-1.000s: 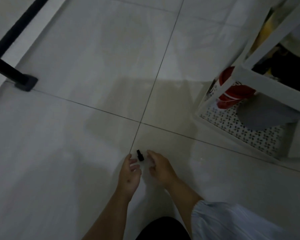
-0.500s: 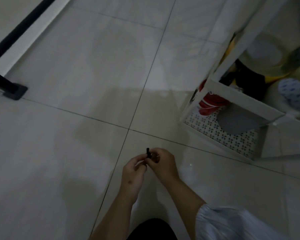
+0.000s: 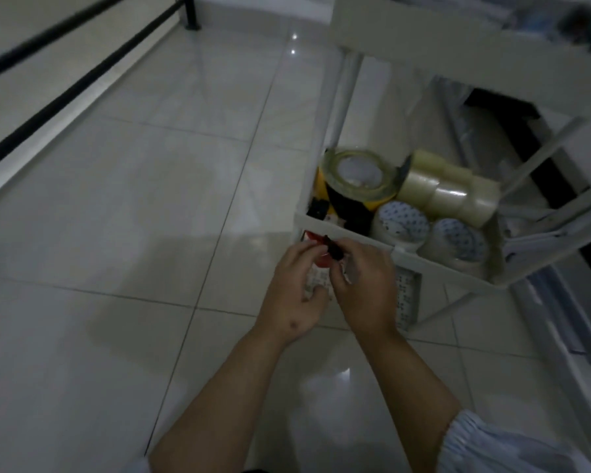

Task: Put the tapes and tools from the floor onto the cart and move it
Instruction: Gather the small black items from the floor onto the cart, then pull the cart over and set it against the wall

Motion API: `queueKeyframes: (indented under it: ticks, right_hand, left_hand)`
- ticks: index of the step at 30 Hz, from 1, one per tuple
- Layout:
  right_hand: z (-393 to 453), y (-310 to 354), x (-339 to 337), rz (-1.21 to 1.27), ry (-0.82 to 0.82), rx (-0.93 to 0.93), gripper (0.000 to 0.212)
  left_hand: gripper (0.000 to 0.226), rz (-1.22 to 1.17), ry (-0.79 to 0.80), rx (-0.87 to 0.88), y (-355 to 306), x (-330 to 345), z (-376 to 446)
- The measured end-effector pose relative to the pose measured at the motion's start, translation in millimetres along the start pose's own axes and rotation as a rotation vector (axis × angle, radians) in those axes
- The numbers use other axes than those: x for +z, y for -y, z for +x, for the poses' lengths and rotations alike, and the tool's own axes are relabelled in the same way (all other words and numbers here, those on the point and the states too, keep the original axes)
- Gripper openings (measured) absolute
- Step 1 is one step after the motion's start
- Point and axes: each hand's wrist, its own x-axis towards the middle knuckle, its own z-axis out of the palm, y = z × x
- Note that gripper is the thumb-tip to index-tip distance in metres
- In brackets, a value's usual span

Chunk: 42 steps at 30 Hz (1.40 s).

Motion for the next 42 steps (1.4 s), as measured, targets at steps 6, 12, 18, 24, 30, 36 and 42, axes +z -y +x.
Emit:
queueKeyframes:
  ticks: [6,12,18,24,30,36,42]
  right_hand:
    - [35.1,-9.9,-4.1,-0.352,-0.036,-0.053,0.024]
    - [52.1,-19.5,14.1,-0.508,0.016,-0.034,0.021]
    - [52.3,-27.9,12.7,-0.316,0.006,-0.099,0.029]
    - [56.5,-22.5,-14.8,-0.228,-0.129,-0.08,0.025]
    - [83.1,4.4,-68.0,-0.144,-0.259,-0.043,0.029]
    - [103.3,48.4,-131.5,-0.114,-0.251,-0.008,0.036]
    - [113.2,73.0,-196.4,-0.132,-0.44,-0.147,0.029]
  left_hand:
    - [0.072,0.359,0.018,0.051,-10.0,0.2,42.6]
    - [0.072,0.526,-0.006,0.095,6.2,0.4,59.5]
    - [0.064,0.44,-0.019,0.107,-1.6,7.9,55.1]
    - [0.056,0.403,-0.081,0.098,-17.5,7.2,51.6]
    - [0.056,0.387,-0.158,0.15,-77.2,-16.7,60.8]
    - [0.06,0.433,-0.232,0.29,-152.5,-41.9,66.5]
    - [0.053,0.446,-0.294,0.404,-232.3,-65.3,69.3]
